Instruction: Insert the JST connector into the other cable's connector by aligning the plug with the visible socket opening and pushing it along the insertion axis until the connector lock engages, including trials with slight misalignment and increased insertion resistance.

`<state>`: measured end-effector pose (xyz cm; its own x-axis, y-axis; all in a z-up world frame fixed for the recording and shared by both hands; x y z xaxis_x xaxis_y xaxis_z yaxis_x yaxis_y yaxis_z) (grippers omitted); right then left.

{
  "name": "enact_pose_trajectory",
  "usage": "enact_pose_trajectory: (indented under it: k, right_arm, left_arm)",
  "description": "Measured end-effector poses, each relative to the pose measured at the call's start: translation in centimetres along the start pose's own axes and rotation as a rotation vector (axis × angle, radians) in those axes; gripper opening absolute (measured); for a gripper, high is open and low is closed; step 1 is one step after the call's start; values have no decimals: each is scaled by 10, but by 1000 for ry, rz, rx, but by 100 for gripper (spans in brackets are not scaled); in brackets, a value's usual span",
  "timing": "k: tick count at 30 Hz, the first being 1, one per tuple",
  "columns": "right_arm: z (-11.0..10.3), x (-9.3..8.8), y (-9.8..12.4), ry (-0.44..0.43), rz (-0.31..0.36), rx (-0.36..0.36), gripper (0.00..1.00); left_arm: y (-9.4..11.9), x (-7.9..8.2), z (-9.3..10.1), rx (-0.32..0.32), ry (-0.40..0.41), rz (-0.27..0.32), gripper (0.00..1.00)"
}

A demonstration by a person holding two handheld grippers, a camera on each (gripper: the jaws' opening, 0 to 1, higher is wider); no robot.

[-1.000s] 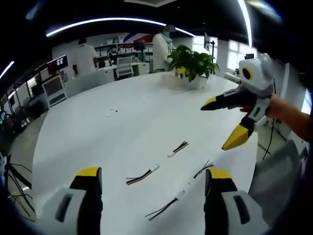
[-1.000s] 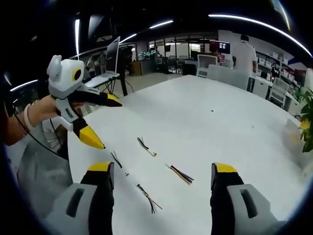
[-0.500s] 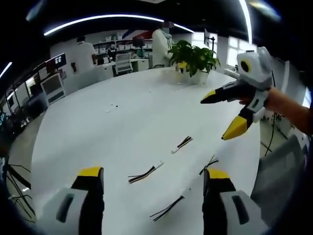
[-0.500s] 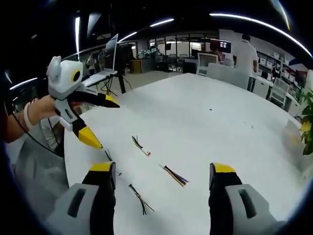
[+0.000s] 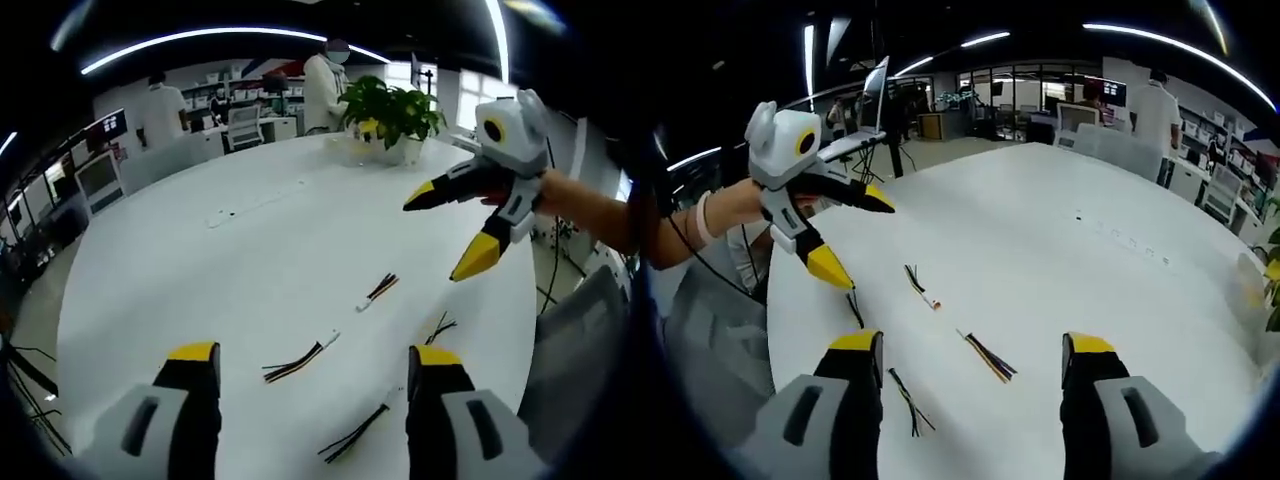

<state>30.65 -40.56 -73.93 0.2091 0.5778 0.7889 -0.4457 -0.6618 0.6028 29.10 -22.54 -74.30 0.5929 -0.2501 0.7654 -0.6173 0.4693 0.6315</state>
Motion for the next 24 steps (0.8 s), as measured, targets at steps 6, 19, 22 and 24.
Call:
enact_pose_trajectory:
  k: [6,19,22,24]
  right_arm:
    - [1,-3,-5,27,-7,32,65]
    - [2,-4,-17,63,-9,79,58]
    - [5,-7,-22,82,-16,90,57]
    - [7,-10,-25,87,-25,96,55]
  left_arm:
    - [-4,-4,-3,-12,0,-16,68]
    - [-16,-5,-9,-55,-17,-31,61]
    - [-19,-5,-9,-77,-25,-39,59]
    - [-23,-6,-11,-76,-39,-47,58]
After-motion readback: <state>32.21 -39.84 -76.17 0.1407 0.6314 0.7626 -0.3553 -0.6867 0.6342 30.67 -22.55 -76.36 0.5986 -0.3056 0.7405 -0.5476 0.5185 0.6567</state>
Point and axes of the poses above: the point that each gripper's makers call its tool centre point, and the gripper's own axes: y roughly backward along the fingers, z roughly to its right, x roughly out of its top, the point moved 4 cm from there along y, roughly backward along the fingers, and after that the axes turned 12 degrees about y, right-handed, at the moved point
